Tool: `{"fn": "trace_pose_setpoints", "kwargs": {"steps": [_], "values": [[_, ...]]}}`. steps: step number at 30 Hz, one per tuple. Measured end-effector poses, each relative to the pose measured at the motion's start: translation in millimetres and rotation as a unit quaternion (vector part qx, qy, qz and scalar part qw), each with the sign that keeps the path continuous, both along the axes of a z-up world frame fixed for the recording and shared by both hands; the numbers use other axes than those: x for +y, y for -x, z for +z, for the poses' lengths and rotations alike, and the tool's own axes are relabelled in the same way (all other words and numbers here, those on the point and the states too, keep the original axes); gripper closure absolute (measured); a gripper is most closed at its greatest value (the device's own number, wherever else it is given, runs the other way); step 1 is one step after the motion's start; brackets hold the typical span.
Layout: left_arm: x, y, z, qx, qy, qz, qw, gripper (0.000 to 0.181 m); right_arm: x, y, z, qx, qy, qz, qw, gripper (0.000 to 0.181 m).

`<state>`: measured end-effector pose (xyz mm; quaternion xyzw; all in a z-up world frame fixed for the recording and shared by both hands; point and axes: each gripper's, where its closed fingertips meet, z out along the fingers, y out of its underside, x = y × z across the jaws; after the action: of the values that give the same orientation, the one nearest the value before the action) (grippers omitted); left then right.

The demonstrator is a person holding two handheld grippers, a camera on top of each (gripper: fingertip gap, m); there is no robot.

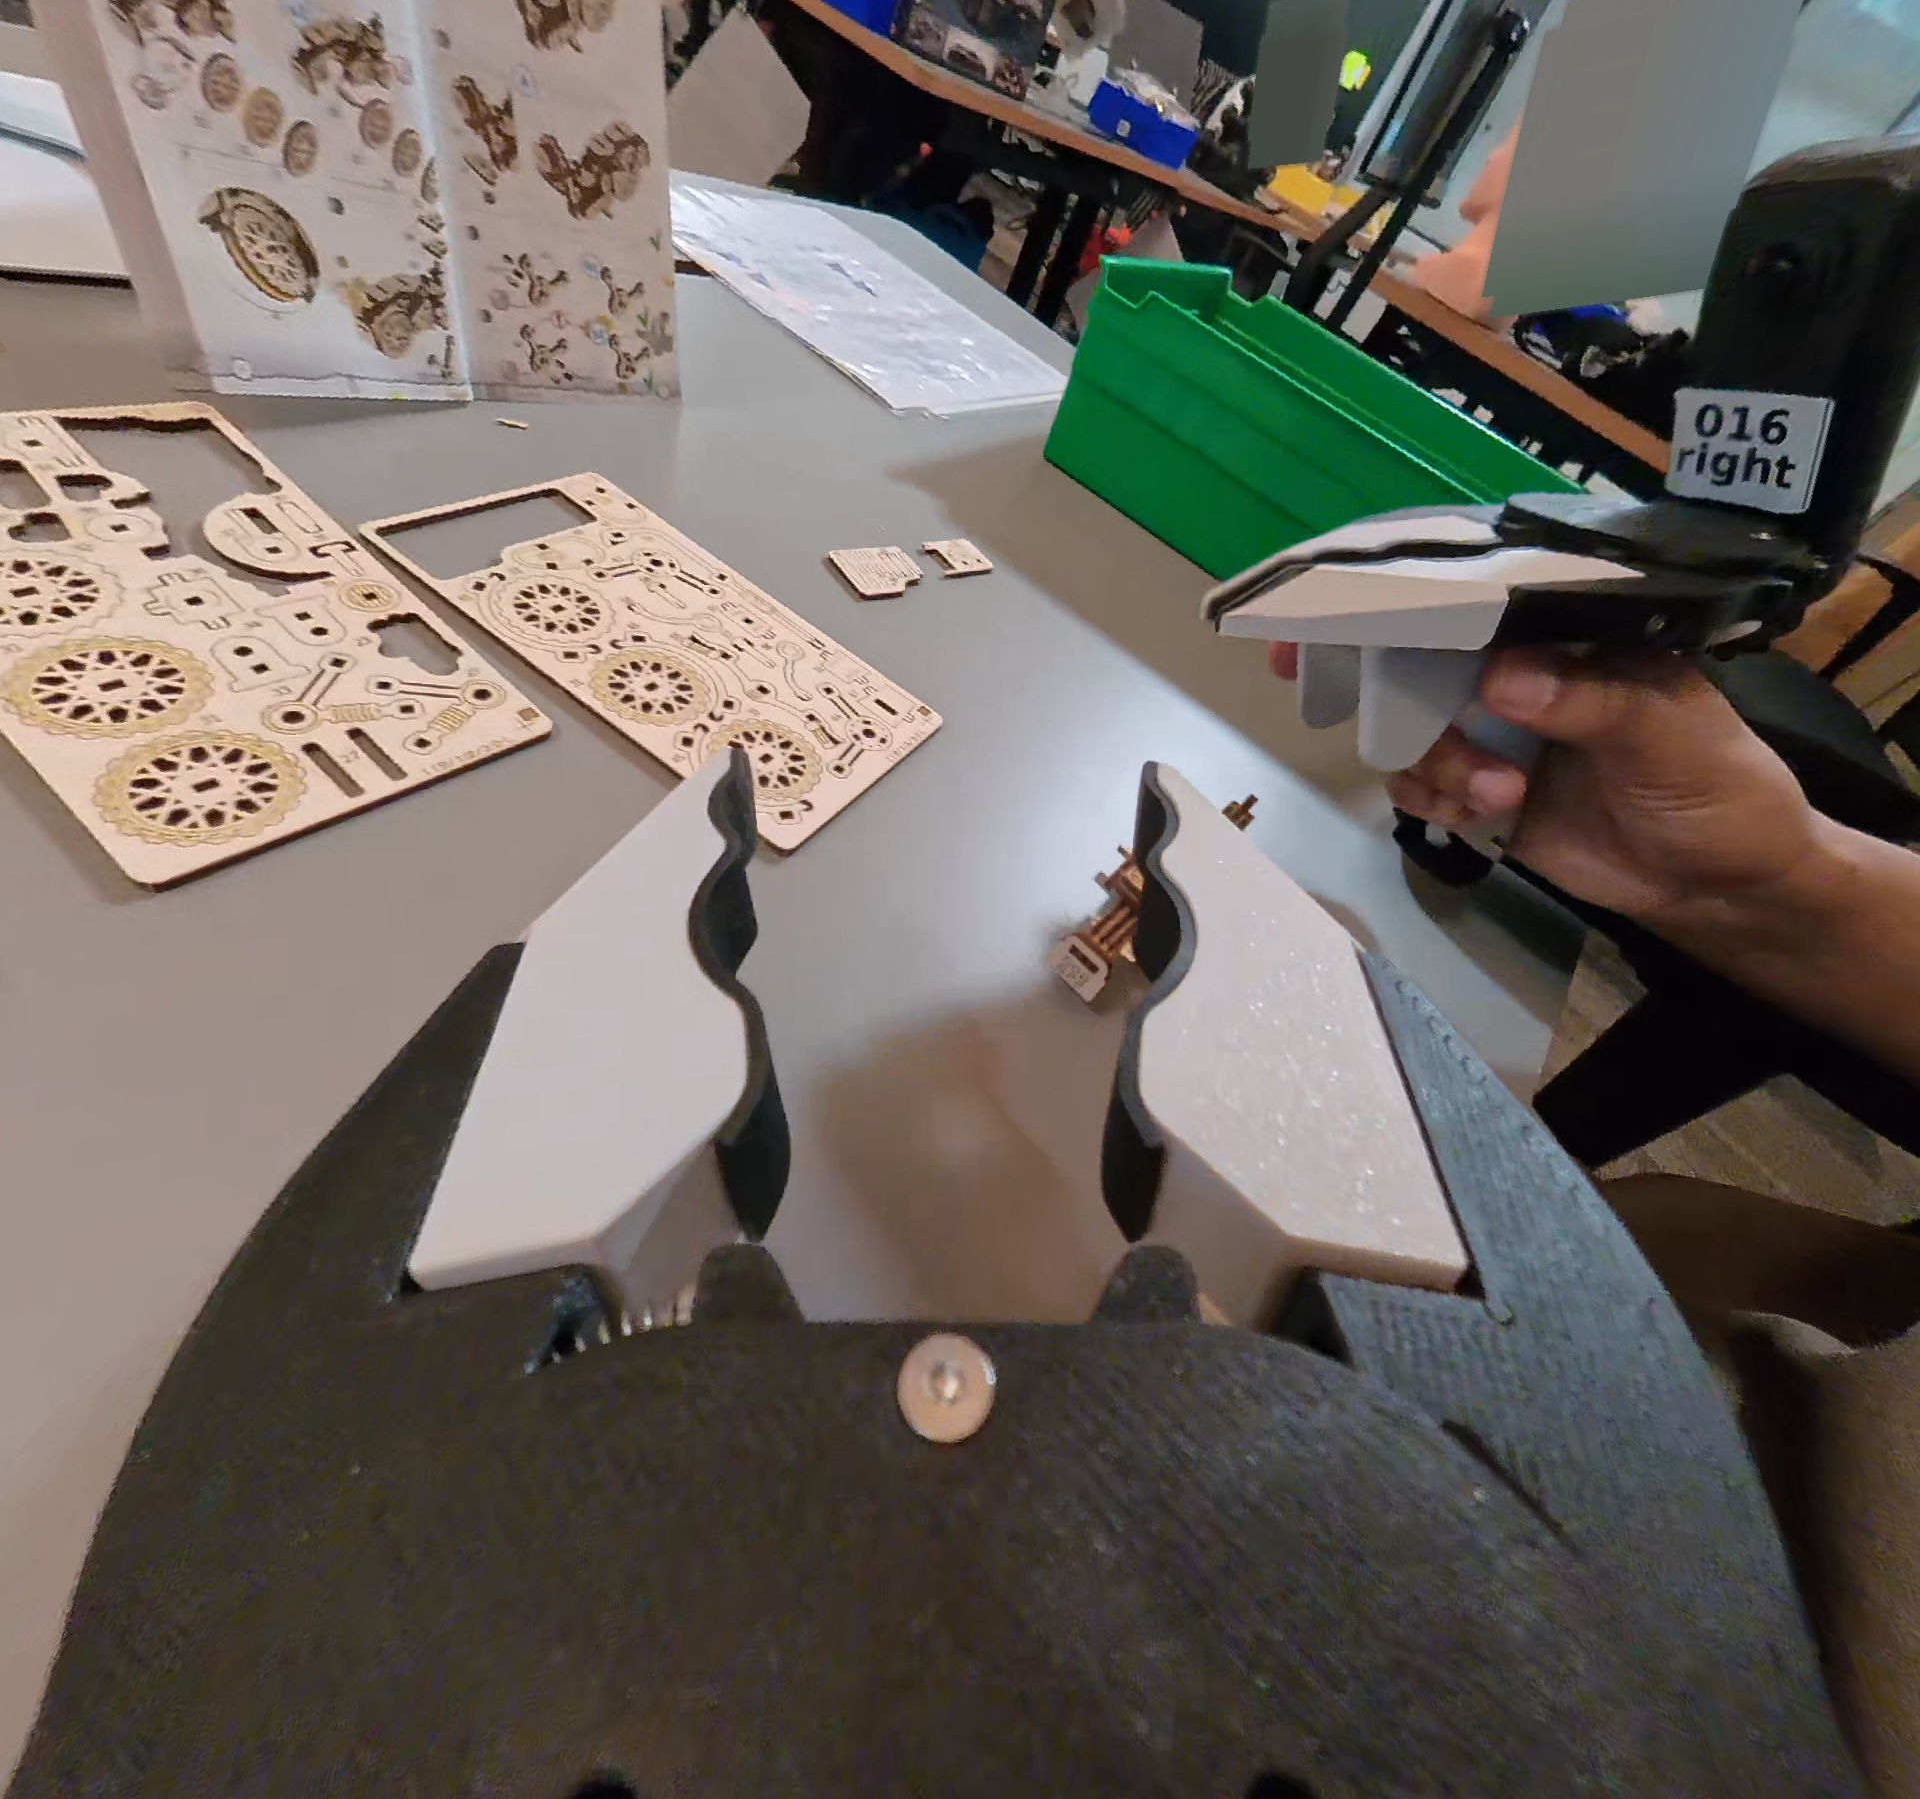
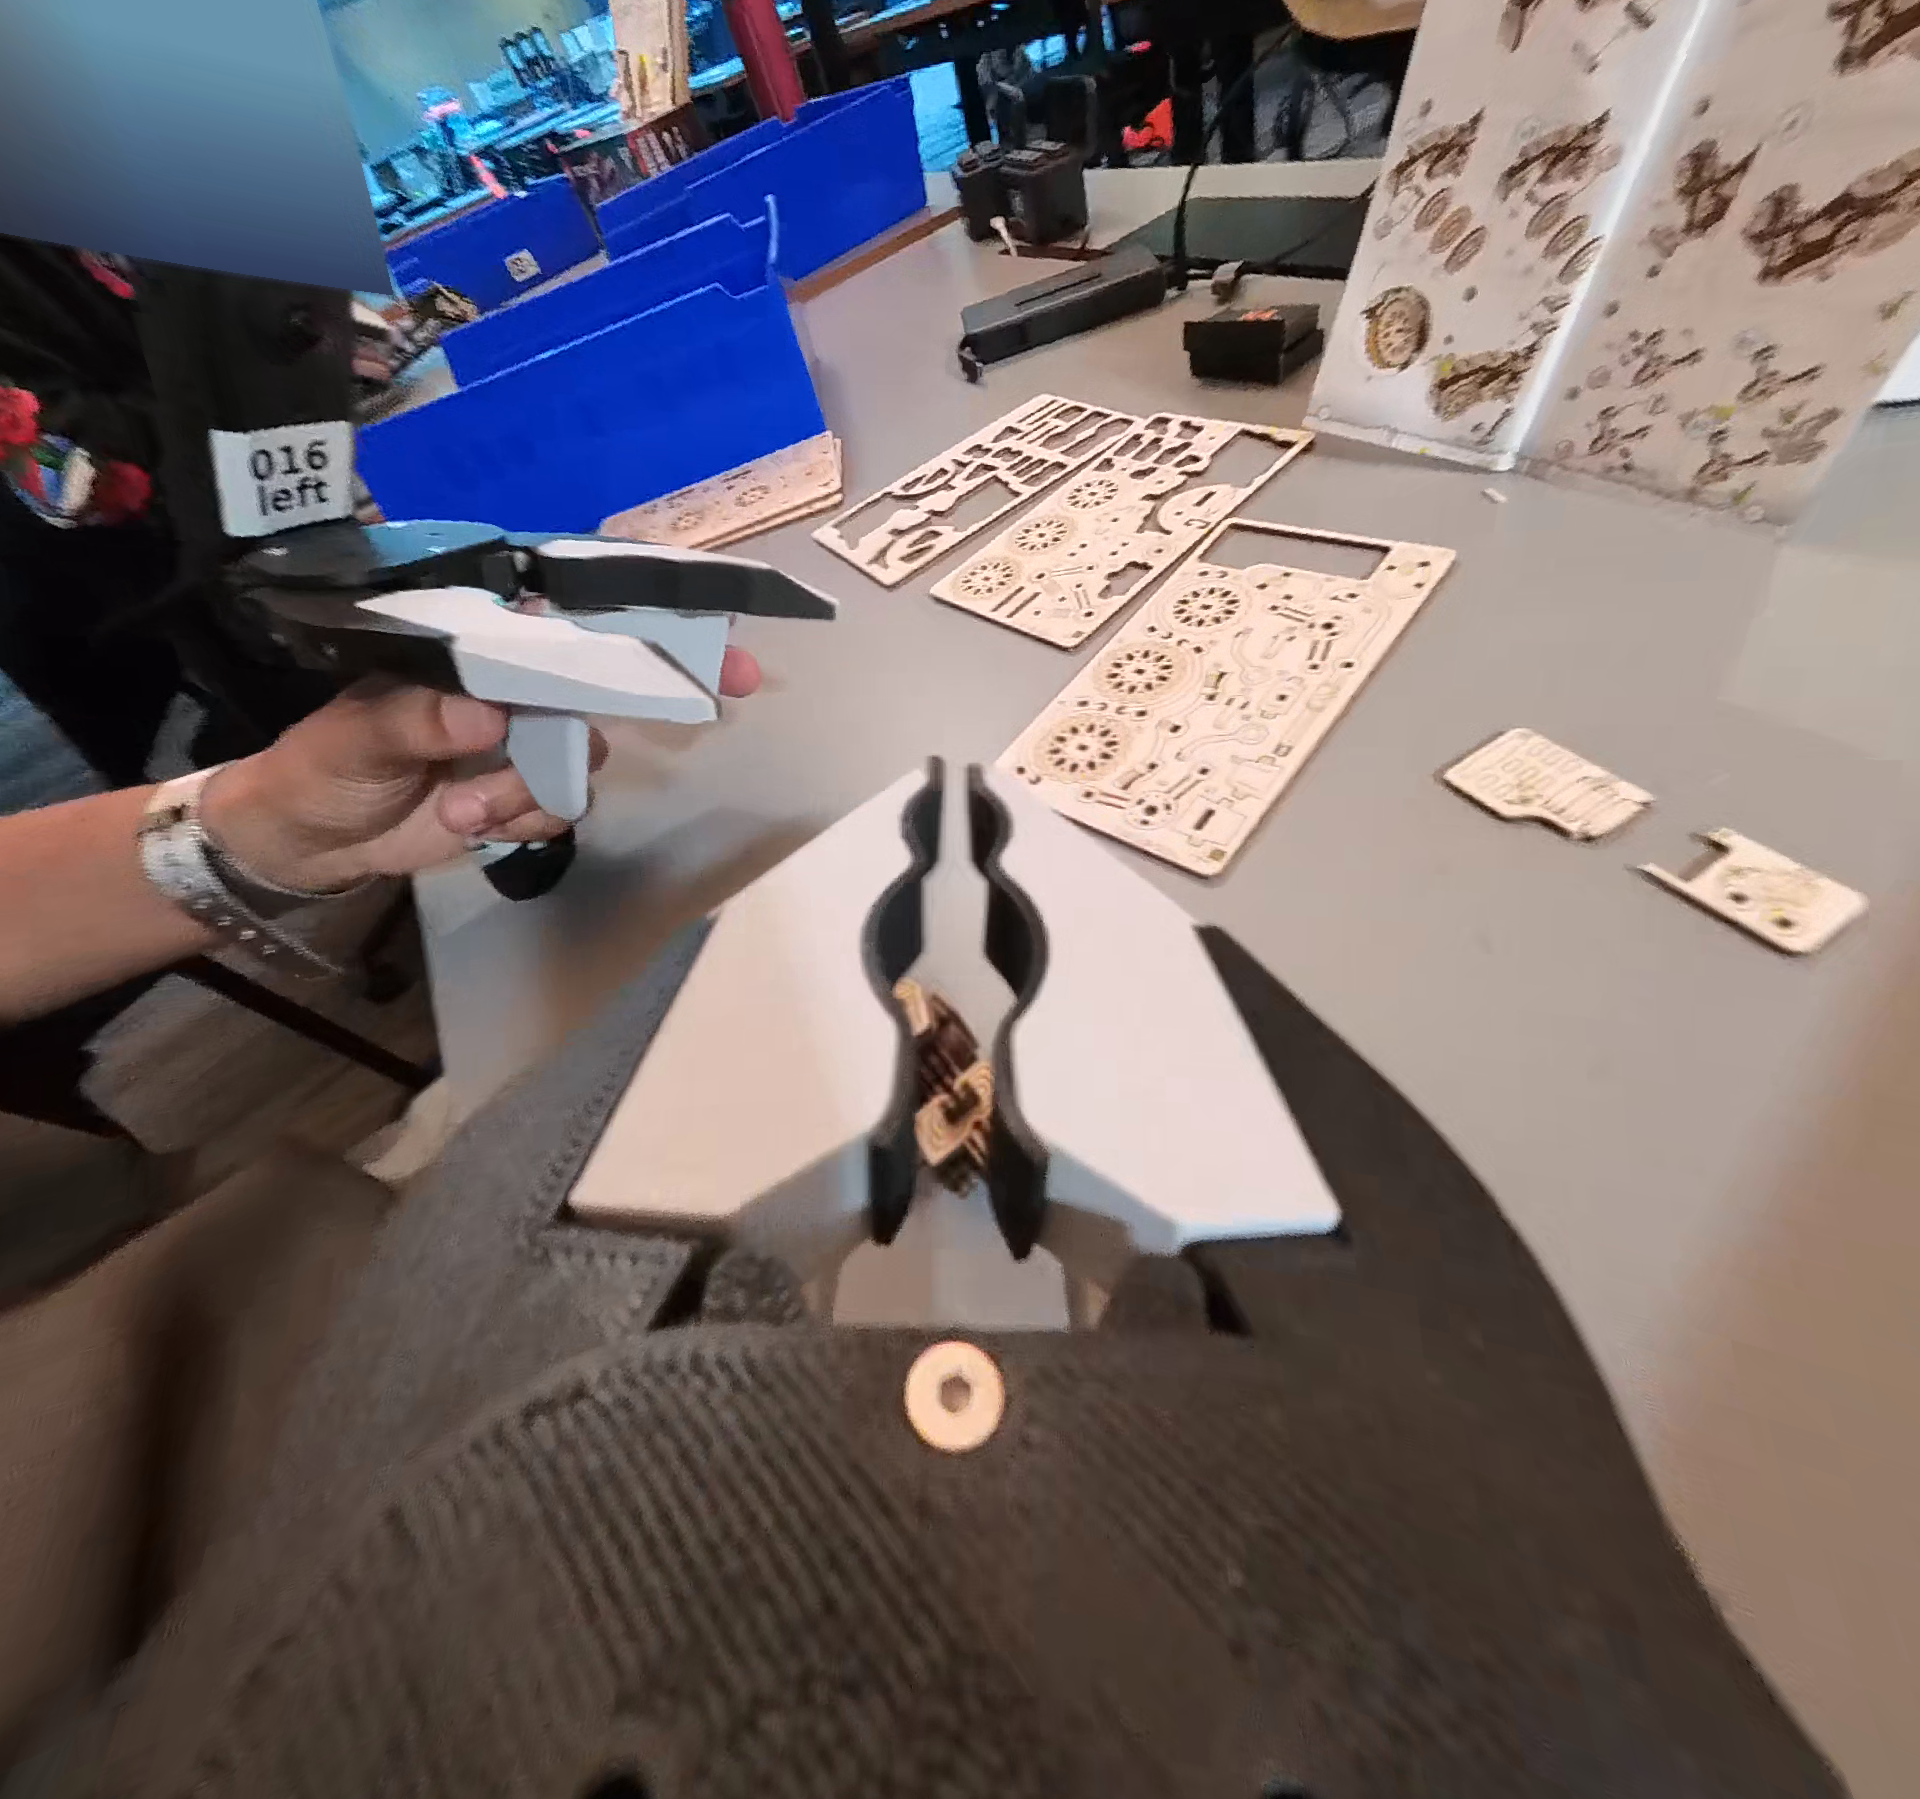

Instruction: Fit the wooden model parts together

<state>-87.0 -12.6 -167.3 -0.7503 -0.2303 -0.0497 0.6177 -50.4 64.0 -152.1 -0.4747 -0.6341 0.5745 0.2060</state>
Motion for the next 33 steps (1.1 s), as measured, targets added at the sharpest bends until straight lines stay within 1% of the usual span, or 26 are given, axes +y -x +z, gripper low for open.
{"fn": "trace_pose_setpoints", "kwargs": {"steps": [2,5,7,8,10,11,13,15,16,17,18,20,22,23,25,26,28,31,33], "values": [[-1,5,1,0.004,-0.004,0.006,1.000,0.111,-5,1,4,0.001,0.023,0.019,1.000,0.181],[0,13,5,0.009,-0.011,0.013,1.000,0.112,1,14,12,0.002,0.029,-0.006,1.000,0.179],[4,10,16,0.000,-0.036,0.001,0.999,0.108,9,26,15,0.001,0.019,-0.030,0.999,0.153],[8,5,24,-0.010,-0.050,-0.007,0.999,0.104,14,32,15,-0.001,0.013,-0.040,0.999,0.144],[17,-9,36,-0.035,-0.073,-0.028,0.996,0.097,33,42,7,-0.006,-0.009,-0.076,0.997,0.137],[21,-13,35,-0.042,-0.073,-0.032,0.996,0.095,46,45,1,-0.005,-0.031,-0.101,0.994,0.133],[26,-10,22,-0.047,-0.050,-0.020,0.997,0.100,67,49,-14,-0.022,-0.064,-0.146,0.987,0.125],[25,5,11,-0.049,-0.041,-0.002,0.998,0.105,72,51,-19,-0.038,-0.071,-0.172,0.982,0.102],[23,14,7,-0.049,-0.039,0.004,0.998,0.108,70,52,-18,-0.042,-0.074,-0.182,0.980,0.088],[22,22,7,-0.048,-0.041,0.007,0.998,0.108,66,54,-16,-0.047,-0.079,-0.186,0.978,0.078],[21,29,7,-0.047,-0.044,0.011,0.998,0.108,63,55,-14,-0.056,-0.083,-0.190,0.977,0.074],[20,41,9,-0.041,-0.049,0.019,0.998,0.109,57,61,-11,-0.087,-0.076,-0.199,0.973,0.075],[21,46,10,-0.032,-0.050,0.022,0.998,0.110,42,67,-5,-0.123,-0.035,-0.174,0.976,0.075],[22,48,10,-0.025,-0.048,0.023,0.998,0.111,31,70,5,-0.129,-0.007,-0.154,0.980,0.074],[24,49,10,-0.010,-0.042,0.021,0.999,0.111,9,74,33,-0.111,0.034,-0.114,0.987,0.065],[25,48,10,-0.003,-0.038,0.019,0.999,0.111,-1,75,48,-0.099,0.041,-0.097,0.989,0.062],[26,46,8,0.008,-0.029,0.013,0.999,0.111,-18,72,66,-0.092,0.038,-0.076,0.992,0.061],[29,45,4,0.018,-0.017,0.009,1.000,0.111,-34,66,82,-0.088,0.048,-0.054,0.994,0.062],[31,45,2,0.017,-0.015,0.007,1.000,0.111,-37,63,89,-0.079,0.066,-0.040,0.994,0.061]]}}
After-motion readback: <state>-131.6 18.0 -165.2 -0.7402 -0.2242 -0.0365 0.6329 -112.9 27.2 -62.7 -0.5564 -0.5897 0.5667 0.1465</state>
